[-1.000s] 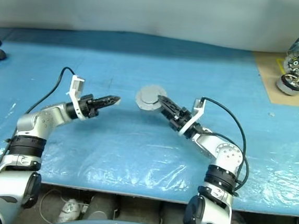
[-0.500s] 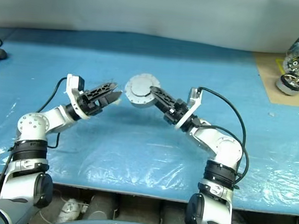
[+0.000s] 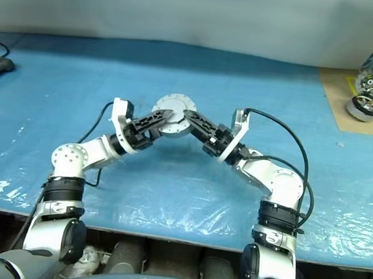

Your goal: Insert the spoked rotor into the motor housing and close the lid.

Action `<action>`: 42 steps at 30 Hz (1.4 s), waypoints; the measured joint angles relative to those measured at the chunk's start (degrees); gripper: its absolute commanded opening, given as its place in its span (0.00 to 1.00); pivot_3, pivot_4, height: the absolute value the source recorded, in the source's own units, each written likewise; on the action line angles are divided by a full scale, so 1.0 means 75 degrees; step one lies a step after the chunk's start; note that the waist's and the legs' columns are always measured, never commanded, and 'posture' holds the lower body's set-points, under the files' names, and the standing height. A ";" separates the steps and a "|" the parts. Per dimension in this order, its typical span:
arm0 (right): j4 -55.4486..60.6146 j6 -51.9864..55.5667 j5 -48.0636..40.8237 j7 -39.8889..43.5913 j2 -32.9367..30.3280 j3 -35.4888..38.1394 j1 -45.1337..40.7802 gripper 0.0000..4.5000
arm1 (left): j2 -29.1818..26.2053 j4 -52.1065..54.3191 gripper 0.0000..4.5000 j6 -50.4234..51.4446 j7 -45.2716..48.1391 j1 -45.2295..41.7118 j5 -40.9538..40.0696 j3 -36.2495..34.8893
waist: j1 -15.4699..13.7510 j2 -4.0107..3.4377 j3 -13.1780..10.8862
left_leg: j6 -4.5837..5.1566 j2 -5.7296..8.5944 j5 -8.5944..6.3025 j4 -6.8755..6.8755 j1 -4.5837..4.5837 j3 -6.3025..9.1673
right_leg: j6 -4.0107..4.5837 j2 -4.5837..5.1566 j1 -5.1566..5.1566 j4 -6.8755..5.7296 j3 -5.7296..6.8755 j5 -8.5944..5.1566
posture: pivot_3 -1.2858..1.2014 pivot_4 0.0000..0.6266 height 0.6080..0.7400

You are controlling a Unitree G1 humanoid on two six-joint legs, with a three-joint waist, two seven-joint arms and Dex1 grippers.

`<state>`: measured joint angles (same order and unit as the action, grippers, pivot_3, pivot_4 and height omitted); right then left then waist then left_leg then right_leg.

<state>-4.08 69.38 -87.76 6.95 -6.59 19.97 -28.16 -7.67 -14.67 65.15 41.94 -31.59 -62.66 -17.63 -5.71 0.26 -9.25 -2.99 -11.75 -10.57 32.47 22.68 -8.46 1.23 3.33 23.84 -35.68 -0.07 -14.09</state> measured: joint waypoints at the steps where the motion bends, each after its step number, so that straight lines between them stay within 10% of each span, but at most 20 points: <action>1: 0.0000 -0.0029 -0.0007 -0.0026 -0.0026 -0.0006 0.0013 0.51 | 0.0088 -0.0062 0.99 -0.0057 0.0004 -0.0007 0.0024 0.0039 | -0.0001 0.0000 0.0000 | 0.0000 0.0000 0.0000 0.0000 0.0000 0.0001 | 0.0000 0.0000 0.0000 0.0000 0.0001 0.0000 | 0.52 0.24 1.00; 6: 0.0001 -0.0145 -0.0081 -0.0118 -0.0145 -0.0150 0.0112 0.51 | 0.0581 -0.0559 0.99 -0.0800 -0.0459 -0.0393 0.0148 -0.0154 | 0.0016 0.0000 0.0000 | 0.0000 0.0000 0.0000 0.0002 0.0002 0.0005 | 0.0000 -0.0003 -0.0001 0.0000 0.0003 0.0000 | 0.52 0.24 1.00; 13: 0.0075 -0.0386 -0.0020 -0.0119 -0.0412 -0.0401 0.0230 0.51 | 0.0527 -0.0730 0.57 -0.1131 -0.0605 -0.0519 0.0234 -0.0236 | 0.0005 0.0000 0.0000 | 0.0000 0.0001 0.0000 0.0002 0.0003 0.0008 | -0.0001 -0.0002 -0.0001 0.0001 0.0007 0.0000 | 0.52 0.24 1.00; 29: 0.0128 -0.0772 0.0292 -0.0225 -0.0190 -0.0666 0.0273 0.51 | 0.0254 -0.0535 0.56 -0.0929 -0.0742 -0.0360 0.0180 -0.0207 | 0.0003 0.0000 0.0000 | 0.0001 0.0001 0.0000 0.0013 0.0003 0.0012 | -0.0001 0.0001 -0.0011 -0.0002 0.0011 0.0001 | 0.52 0.24 1.00; 35: 0.0139 -0.1151 0.0565 -0.0257 -0.0163 -0.0677 0.0138 0.97 | 0.0228 -0.1423 0.56 -0.1443 -0.0826 -0.1066 0.0604 -0.0269 | 0.0002 0.0000 0.0000 | 0.0001 0.0001 0.0000 0.0024 0.0002 0.0015 | -0.0009 0.0002 -0.0019 -0.0003 0.0012 0.0005 | 0.52 0.24 1.00; 42: 0.0149 -0.1164 0.0437 -0.0230 -0.0208 -0.0654 0.0139 0.99 | 0.0065 -0.2122 0.56 -0.2286 -0.0894 -0.1339 0.0762 -0.0842 | 0.0011 0.0000 0.0000 | 0.0001 0.0000 0.0000 0.0022 0.0007 0.0018 | -0.0009 0.0000 -0.0018 0.0001 0.0017 0.0005 | 0.52 0.24 1.00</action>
<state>-2.96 60.64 -84.48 5.22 -8.16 15.07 -27.12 -7.18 -30.59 48.01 35.24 -41.63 -56.95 -23.94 -5.62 0.26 -9.26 -2.99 -11.75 -10.57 32.63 22.73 -8.32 1.17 3.33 23.71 -35.67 0.06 -14.05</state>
